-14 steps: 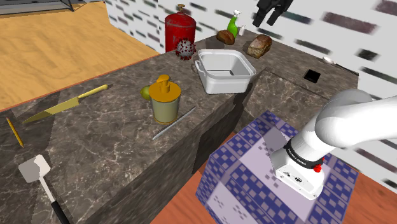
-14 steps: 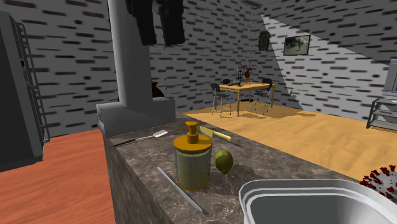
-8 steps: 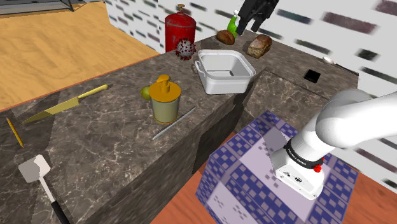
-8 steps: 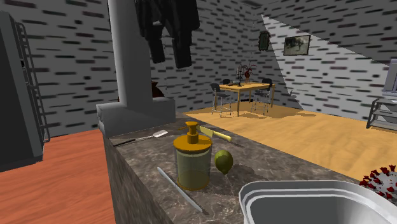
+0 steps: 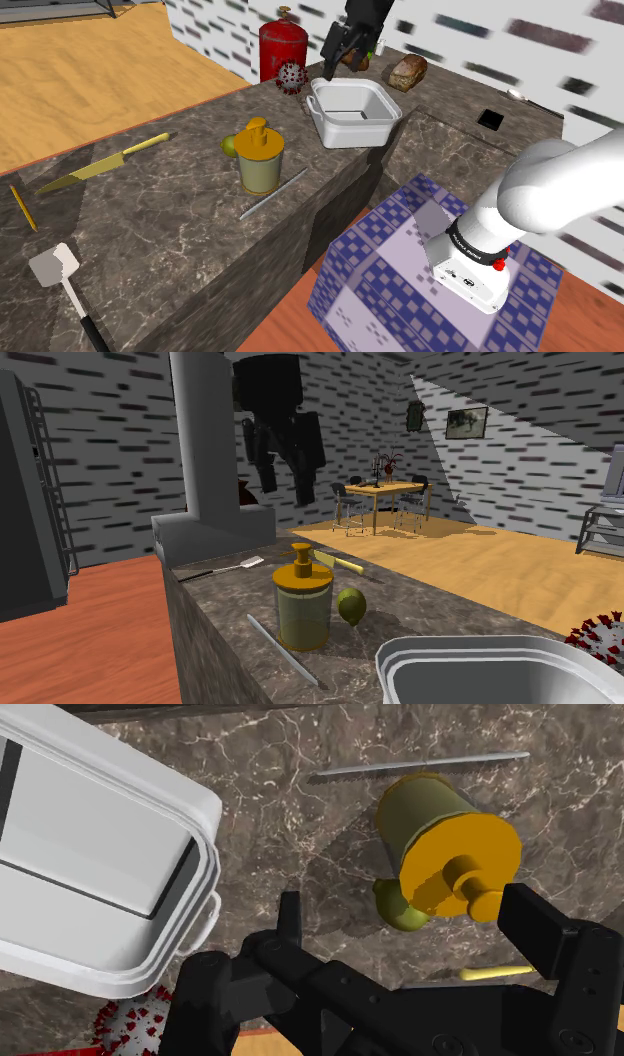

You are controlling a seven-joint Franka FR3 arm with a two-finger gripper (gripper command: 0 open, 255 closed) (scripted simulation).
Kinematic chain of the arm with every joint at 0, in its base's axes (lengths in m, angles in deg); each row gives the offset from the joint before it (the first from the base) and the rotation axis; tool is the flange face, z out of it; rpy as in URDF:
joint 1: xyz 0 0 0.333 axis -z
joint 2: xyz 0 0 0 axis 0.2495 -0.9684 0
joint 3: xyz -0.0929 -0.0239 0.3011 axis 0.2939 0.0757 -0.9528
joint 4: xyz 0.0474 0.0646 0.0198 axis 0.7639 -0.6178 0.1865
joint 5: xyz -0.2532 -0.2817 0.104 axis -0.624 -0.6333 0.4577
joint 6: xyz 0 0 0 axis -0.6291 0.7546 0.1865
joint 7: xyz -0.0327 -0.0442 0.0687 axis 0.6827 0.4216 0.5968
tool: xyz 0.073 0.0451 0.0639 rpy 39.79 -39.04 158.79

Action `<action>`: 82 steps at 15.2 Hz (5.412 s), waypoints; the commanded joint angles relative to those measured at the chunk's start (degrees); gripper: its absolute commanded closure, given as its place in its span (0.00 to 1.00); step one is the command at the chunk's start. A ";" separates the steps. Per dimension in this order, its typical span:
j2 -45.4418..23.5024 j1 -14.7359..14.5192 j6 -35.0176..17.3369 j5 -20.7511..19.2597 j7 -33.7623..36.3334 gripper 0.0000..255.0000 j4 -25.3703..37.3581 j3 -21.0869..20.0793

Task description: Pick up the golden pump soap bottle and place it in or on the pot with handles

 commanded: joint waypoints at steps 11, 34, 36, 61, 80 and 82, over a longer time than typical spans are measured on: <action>-23.62 -0.71 -13.11 -7.31 9.81 0.00 9.25 -10.83; -35.52 -2.08 -20.41 -14.97 15.77 1.00 12.02 -12.66; -35.51 -2.08 -20.41 -14.97 15.77 1.00 12.01 -12.66; -30.15 -1.64 -5.03 -11.19 12.82 1.00 22.75 -12.68; -30.51 -1.71 9.71 -11.21 12.49 1.00 37.81 -12.75; -30.73 -1.75 10.79 -11.31 12.53 1.00 39.09 -12.79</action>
